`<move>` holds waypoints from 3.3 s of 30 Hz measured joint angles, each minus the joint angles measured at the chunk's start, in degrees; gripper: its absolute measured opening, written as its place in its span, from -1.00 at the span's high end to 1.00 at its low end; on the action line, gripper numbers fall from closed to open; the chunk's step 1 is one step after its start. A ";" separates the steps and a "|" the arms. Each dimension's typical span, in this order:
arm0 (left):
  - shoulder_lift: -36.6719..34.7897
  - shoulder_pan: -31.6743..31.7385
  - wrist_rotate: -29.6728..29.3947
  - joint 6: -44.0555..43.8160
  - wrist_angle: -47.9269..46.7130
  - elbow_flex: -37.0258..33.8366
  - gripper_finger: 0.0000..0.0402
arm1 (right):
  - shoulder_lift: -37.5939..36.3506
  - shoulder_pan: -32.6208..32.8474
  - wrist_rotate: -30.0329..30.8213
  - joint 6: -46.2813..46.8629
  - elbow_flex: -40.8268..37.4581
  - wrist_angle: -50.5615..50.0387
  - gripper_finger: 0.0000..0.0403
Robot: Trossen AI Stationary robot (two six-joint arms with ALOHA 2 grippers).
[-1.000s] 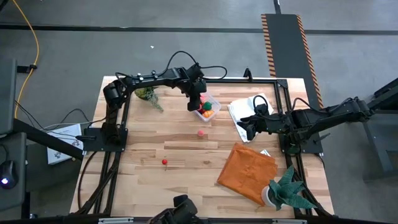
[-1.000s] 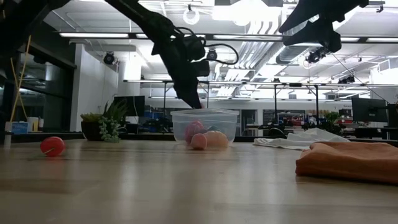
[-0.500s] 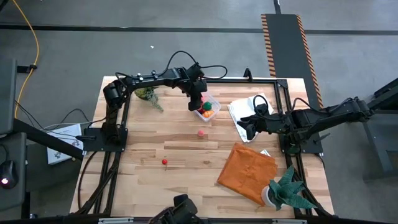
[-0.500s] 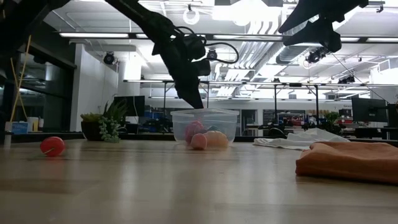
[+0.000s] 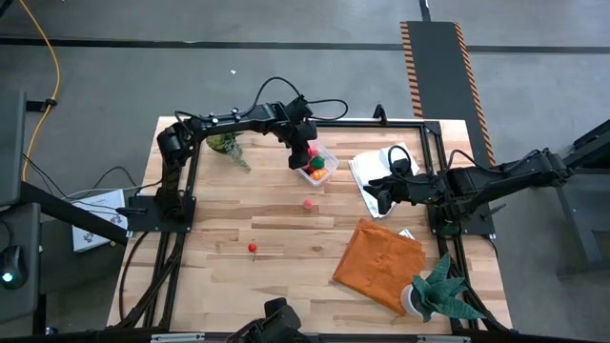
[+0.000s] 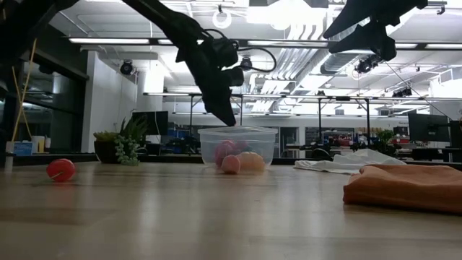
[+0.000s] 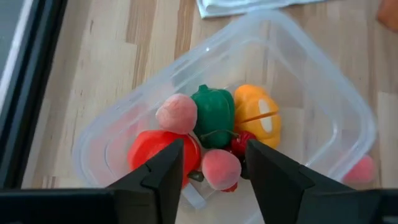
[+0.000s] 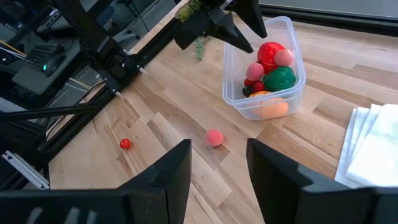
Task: Pick and placing Produce into tupperware
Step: Put the red cherry into the transparent bin
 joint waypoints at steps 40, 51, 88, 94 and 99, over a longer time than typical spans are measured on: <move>-31.44 -0.04 2.96 -9.42 -36.86 -0.02 0.99 | 0.00 0.55 -2.23 -1.92 0.00 1.71 0.29; -44.07 -0.04 4.89 -15.99 -41.00 -0.02 0.99 | 0.02 0.55 -2.27 -1.97 0.00 2.10 0.29; -88.24 -0.07 28.07 -33.22 -11.98 -61.68 0.98 | 0.04 0.39 0.29 5.10 0.00 2.17 0.29; -88.24 -0.04 30.92 -36.04 -7.57 -65.53 0.99 | 0.43 0.39 1.51 7.56 0.00 2.55 0.29; -88.39 -0.05 29.57 -36.06 -7.79 -65.53 0.99 | 2.00 0.39 1.58 7.72 0.00 3.71 0.29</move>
